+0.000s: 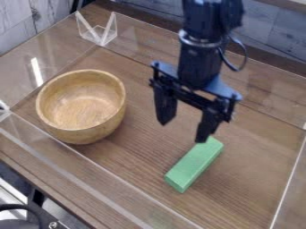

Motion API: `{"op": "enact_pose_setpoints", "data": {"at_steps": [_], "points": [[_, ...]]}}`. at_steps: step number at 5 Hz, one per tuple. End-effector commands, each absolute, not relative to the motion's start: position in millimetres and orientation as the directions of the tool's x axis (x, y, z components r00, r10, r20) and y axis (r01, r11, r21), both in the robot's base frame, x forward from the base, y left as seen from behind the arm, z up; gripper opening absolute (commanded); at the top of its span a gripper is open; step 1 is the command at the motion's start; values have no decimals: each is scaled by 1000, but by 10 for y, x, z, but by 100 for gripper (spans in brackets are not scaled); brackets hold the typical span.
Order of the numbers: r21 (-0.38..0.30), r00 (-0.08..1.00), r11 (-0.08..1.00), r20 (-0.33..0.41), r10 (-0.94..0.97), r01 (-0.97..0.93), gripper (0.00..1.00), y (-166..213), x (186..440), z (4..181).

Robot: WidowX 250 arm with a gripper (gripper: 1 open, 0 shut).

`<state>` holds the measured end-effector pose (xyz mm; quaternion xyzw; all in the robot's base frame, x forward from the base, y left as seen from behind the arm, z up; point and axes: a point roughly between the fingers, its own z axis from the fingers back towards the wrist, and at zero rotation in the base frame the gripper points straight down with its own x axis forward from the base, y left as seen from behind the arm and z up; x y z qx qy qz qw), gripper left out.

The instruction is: Put green stick into wooden bowl

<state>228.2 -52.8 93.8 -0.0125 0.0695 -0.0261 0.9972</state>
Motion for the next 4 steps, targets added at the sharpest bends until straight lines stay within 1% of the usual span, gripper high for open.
{"op": "enact_pose_setpoints", "data": {"at_steps": [1, 2, 3, 4], "points": [[-32, 996, 999, -85, -26, 23, 100, -598, 2304, 897], [-30, 996, 1000, -88, 5, -7, 100, -708, 2312, 745], [-22, 996, 999, -78, 32, -33, 100, -782, 2325, 525], [-9, 997, 999, -61, 49, -50, 100, -686, 2328, 371]]}}
